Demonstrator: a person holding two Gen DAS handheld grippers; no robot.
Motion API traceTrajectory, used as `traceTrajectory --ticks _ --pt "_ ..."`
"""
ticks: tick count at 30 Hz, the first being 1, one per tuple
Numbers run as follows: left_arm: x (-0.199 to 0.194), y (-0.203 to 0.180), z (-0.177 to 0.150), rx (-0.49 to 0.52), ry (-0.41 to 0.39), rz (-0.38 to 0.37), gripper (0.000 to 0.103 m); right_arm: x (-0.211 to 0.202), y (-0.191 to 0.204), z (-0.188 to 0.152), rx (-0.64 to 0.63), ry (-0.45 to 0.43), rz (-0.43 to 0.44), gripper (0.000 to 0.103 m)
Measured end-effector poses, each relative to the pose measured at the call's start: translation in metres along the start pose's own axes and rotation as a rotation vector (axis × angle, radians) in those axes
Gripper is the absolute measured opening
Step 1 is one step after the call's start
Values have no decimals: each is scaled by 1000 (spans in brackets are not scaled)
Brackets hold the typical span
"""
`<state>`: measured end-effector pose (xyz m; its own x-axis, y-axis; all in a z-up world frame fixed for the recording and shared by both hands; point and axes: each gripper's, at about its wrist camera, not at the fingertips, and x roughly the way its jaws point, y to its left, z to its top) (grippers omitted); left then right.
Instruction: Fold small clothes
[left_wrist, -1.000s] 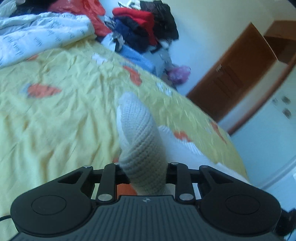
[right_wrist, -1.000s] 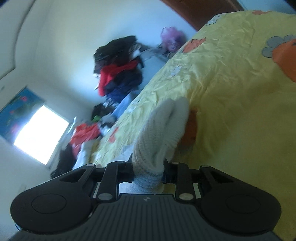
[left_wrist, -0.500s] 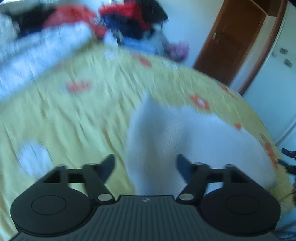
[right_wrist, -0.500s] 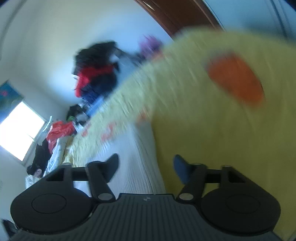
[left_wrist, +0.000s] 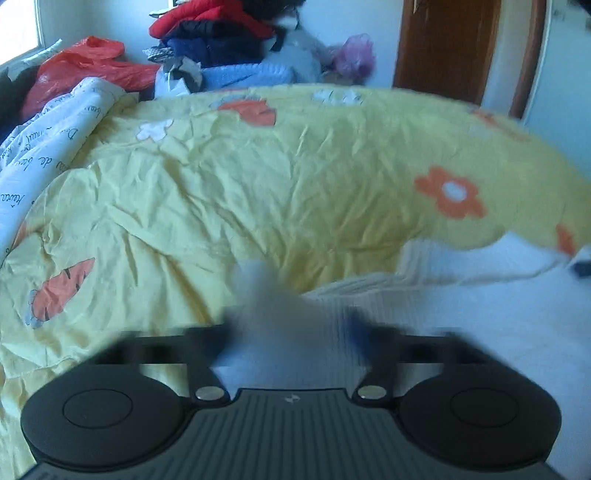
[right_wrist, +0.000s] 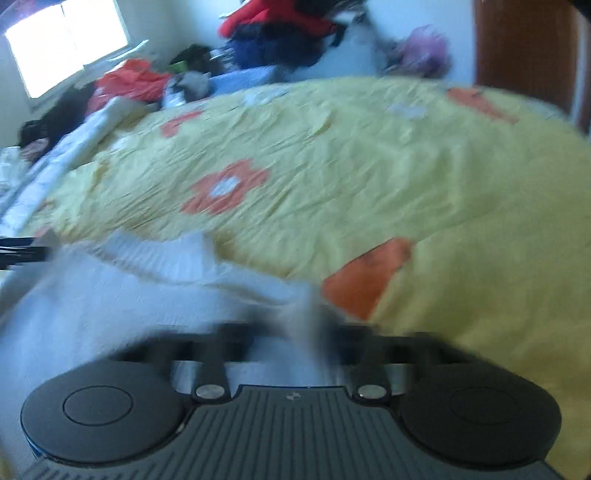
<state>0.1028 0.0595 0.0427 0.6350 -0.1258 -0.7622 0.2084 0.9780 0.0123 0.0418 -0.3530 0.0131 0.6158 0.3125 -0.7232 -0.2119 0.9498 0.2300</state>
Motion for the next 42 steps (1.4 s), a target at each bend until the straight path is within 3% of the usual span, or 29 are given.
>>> traceTrajectory --ticks 2,5,6,8,10,11,13,14,16,18,21,27,29,30,36,42 --pt "-5 7 1 -46 -50 -19 15 -12 -4 5 19 -60 -9 13" --pt "0 19 1 -102 -82 -6 14 -36 -28 7 128 -172 -14 11" --pt "11 20 -2 -105 -53 7 14 -28 -36 6 165 -154 -21 11" --pt "16 17 -9 -95 -84 35 14 -3 -41 -6 163 -80 -68 11" --pt "11 14 -9 -87 -87 52 15 -2 -36 -14 154 -118 -79 12" --pt "9 12 -10 -76 -88 64 17 -3 -37 -14 180 -128 -77 15" --pt "1 9 -10 -54 -90 84 20 -5 -36 -14 210 -133 -77 37" --pt "-4 7 -8 -42 -94 101 26 -10 -35 -13 213 -143 -97 49" --pt "-22 0 -8 -12 -127 155 38 -24 -26 -13 194 -204 -157 53" --pt "-39 -5 -5 3 -186 199 54 -42 -15 -12 177 -295 -145 54" --pt "-48 -14 3 7 -244 193 71 -54 11 -7 132 -350 -85 66" --pt "-16 -29 1 -9 -173 167 71 -11 43 -1 0 -234 -89 67" --pt "7 -27 -9 -18 -115 190 72 8 39 -5 -6 -165 -123 66" --pt "10 -24 -14 -33 -126 184 73 20 37 -8 -11 -120 -159 67" --pt "15 -4 -14 -142 -105 116 81 27 18 -9 48 -118 -148 68" --pt "17 -1 -14 -154 -107 106 81 31 21 -6 41 -108 -175 69"
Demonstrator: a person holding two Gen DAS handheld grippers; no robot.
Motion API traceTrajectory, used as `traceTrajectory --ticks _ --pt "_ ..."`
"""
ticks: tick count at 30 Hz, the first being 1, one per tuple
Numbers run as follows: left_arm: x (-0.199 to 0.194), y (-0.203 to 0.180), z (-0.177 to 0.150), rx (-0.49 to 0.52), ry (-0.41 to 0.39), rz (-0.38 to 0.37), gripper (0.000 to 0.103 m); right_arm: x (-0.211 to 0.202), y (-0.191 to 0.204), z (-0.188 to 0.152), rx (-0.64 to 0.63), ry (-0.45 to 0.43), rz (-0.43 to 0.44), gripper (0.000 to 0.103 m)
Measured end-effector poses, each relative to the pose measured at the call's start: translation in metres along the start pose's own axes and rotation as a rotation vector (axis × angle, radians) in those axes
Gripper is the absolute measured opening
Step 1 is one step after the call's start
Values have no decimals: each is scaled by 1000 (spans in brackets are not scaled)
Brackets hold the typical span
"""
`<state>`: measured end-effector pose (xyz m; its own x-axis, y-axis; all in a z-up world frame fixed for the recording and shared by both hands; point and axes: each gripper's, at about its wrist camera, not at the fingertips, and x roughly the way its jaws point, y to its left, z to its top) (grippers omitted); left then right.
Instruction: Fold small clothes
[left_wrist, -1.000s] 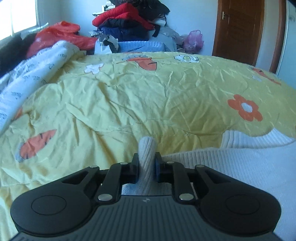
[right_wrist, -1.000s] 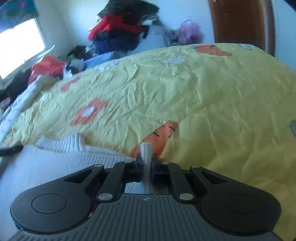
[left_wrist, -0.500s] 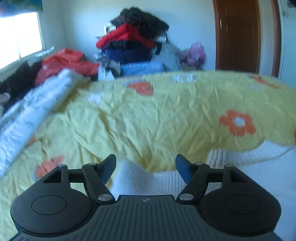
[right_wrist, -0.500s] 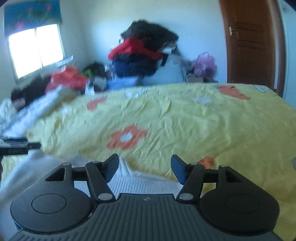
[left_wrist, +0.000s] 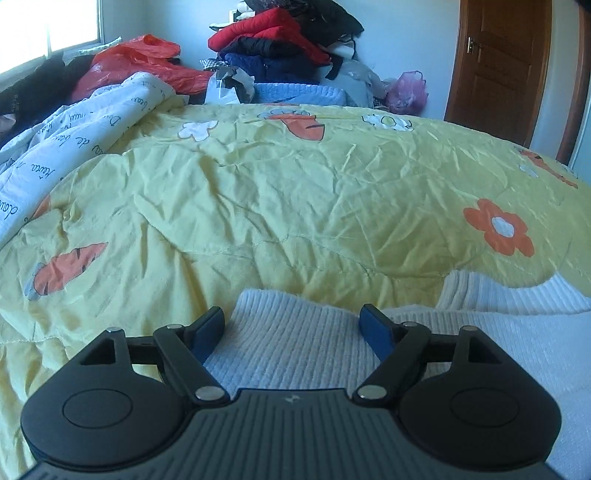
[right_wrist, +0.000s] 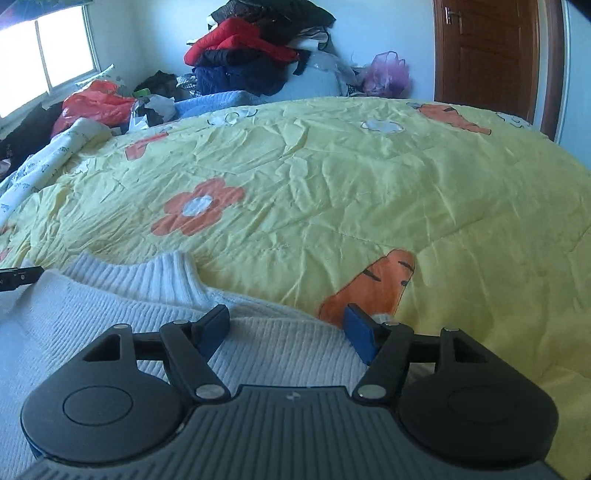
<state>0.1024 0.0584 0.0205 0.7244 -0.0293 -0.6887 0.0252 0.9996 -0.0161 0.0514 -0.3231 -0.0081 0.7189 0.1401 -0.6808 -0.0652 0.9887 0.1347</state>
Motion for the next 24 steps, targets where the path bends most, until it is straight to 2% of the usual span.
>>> traceTrajectory --ticks 3,4,5,6,8,12,14,16,18,19,20,24 --pt "-1 0 -1 1 -1 1 81 -10 8 5 -14 -21 -62 69" --pt "-1 0 -1 1 -1 1 81 -18 15 8 -28 -51 -92 69" --pt "-1 0 -1 1 -1 1 81 -28 26 11 -48 -92 -82 70" --pt "-1 0 -1 0 -1 0 81 -36 37 13 -65 -118 -41 70" --pt "-1 0 -1 0 -1 0 81 -42 68 17 -116 -115 60 74" --pt "-1 0 0 -2 -1 -1 81 -21 131 13 -220 -41 223 76" --pt "-1 0 0 -3 0 -1 81 -2 156 11 -251 -2 252 76" --pt "-1 1 0 -6 1 -4 81 19 169 8 -267 33 249 76" --pt "1 4 0 -22 5 -15 83 40 171 -2 -306 40 190 84" --pt "2 6 0 -33 8 -23 83 42 166 -1 -267 36 202 88" --pt "4 9 0 -51 13 -35 85 42 161 1 -237 35 213 88" --pt "-3 19 0 -105 -8 -56 85 44 165 -3 -258 37 201 90"
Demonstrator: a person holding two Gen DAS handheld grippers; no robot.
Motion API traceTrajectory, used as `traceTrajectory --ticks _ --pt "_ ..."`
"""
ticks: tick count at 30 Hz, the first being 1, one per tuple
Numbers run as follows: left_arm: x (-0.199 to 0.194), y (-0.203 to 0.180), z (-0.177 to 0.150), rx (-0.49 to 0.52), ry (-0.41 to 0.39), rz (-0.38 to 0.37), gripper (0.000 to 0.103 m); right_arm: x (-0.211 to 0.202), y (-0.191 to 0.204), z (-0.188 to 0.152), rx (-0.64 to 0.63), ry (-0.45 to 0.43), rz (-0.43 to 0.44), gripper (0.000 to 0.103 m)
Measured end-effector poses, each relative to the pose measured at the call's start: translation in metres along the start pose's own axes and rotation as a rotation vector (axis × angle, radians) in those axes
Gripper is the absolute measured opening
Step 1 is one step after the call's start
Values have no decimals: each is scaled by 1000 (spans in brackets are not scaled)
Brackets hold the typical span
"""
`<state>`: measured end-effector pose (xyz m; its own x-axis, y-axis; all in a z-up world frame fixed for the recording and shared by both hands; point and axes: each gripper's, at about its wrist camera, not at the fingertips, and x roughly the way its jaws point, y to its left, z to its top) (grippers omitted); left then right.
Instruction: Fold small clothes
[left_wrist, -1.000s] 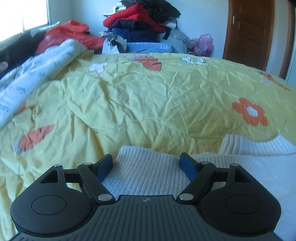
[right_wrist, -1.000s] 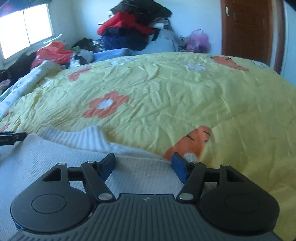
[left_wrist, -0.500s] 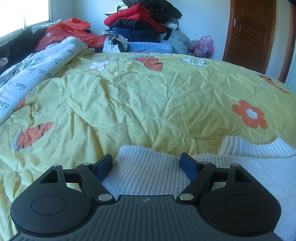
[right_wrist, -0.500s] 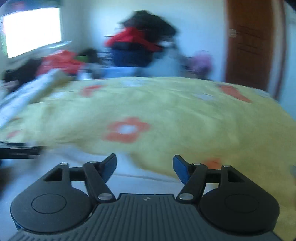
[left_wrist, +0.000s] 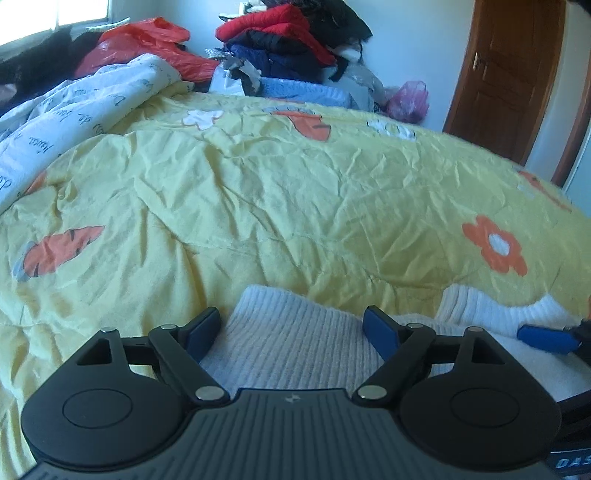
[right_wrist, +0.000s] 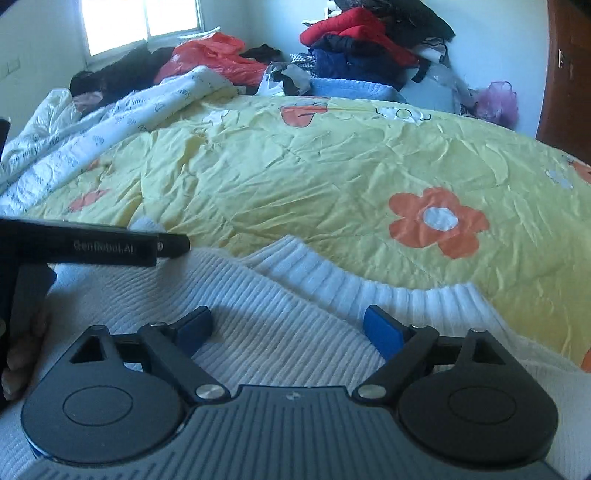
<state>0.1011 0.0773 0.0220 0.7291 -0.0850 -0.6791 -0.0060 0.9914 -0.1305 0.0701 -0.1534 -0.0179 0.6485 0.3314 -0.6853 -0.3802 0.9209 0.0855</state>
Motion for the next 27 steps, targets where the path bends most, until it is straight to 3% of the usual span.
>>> traceTrajectory --ticks 3,7,9,13,18,20,23,25,26,27 --pt "-45 25 -7 -109 -122 47 85 -3 -1 -1 16 -7 6 90" --pt "-131 82 -42 -381 -239 -49 86 -3 -5 -1 35 -15 20 90" --pt "-166 105 -75 -532 -223 -108 87 -3 -6 -1 37 -16 23 91" --pt "-198 113 -137 -699 -141 -172 87 -4 -7 -1 46 -22 29 91" --pt "-176 104 -162 -781 11 -225 87 -5 -7 -2 54 -25 34 91" --pt "-168 101 -164 -809 10 -255 87 -6 -8 -2 62 -29 37 91" --pt "-159 91 -150 -770 5 -203 86 -9 -10 -3 81 -37 44 91" --pt "-150 87 -143 -754 29 -183 65 -10 -12 -4 95 -41 52 91" --pt "-147 85 -141 -749 52 -155 39 -10 -13 -4 100 -44 56 91" --pt "-145 84 -141 -737 65 -127 33 -11 -13 -4 106 -46 59 91"
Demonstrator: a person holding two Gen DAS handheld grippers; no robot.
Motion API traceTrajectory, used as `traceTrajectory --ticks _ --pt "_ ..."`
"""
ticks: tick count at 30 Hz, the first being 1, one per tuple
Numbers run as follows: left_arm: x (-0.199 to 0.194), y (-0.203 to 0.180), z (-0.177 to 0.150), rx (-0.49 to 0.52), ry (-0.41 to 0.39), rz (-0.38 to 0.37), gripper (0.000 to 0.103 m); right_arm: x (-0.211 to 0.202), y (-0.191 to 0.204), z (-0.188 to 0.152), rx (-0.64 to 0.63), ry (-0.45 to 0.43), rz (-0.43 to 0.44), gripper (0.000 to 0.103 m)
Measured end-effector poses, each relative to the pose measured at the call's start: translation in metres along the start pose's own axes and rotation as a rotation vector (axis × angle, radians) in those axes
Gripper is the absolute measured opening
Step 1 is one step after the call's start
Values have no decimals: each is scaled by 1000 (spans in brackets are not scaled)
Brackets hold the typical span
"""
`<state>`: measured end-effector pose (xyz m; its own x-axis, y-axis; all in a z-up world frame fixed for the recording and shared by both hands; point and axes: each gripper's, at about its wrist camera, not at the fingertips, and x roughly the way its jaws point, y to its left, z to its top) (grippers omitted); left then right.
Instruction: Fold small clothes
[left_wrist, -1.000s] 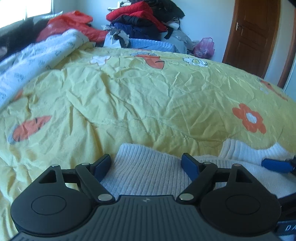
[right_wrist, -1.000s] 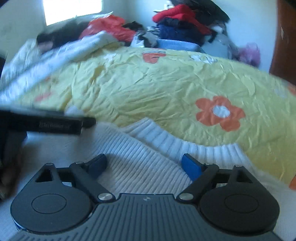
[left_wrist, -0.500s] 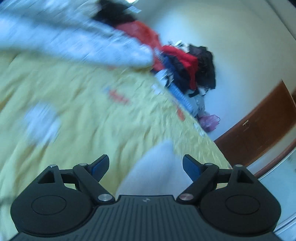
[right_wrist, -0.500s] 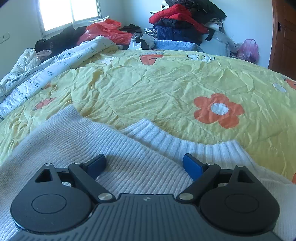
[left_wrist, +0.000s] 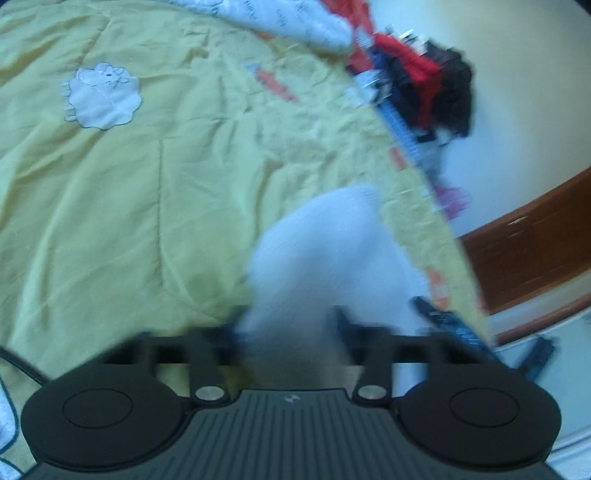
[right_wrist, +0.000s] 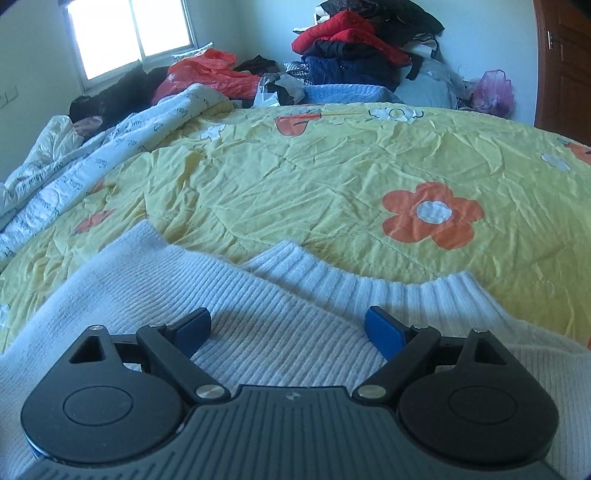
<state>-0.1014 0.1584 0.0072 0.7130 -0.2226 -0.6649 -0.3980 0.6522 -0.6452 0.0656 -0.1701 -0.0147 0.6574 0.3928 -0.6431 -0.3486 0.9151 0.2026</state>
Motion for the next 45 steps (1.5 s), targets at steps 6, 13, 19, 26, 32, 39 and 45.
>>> traceTrajectory --ticks 6,13,19,26,32,39,45 --pt "-25 -40 -10 150 -122 59 27 -12 -24 0 147 -40 99 92" --pt "-49 -166 -88 680 -207 -74 26 -78 -84 -5 500 25 499 96" --pt "-9 -217 -210 1213 -61 -206 26 -136 -160 -46 645 45 585 103" --pt "7 -211 -243 1373 -18 -186 25 -155 -171 -72 604 47 517 103" --pt "4 -213 -246 1406 -55 -151 25 -117 -156 -35 518 110 465 102" --pt "5 -219 -251 1441 -75 -126 24 -76 -121 -13 303 170 350 32" --pt "-30 -250 -282 1507 -60 -378 5 -145 -139 3 234 17 416 22"
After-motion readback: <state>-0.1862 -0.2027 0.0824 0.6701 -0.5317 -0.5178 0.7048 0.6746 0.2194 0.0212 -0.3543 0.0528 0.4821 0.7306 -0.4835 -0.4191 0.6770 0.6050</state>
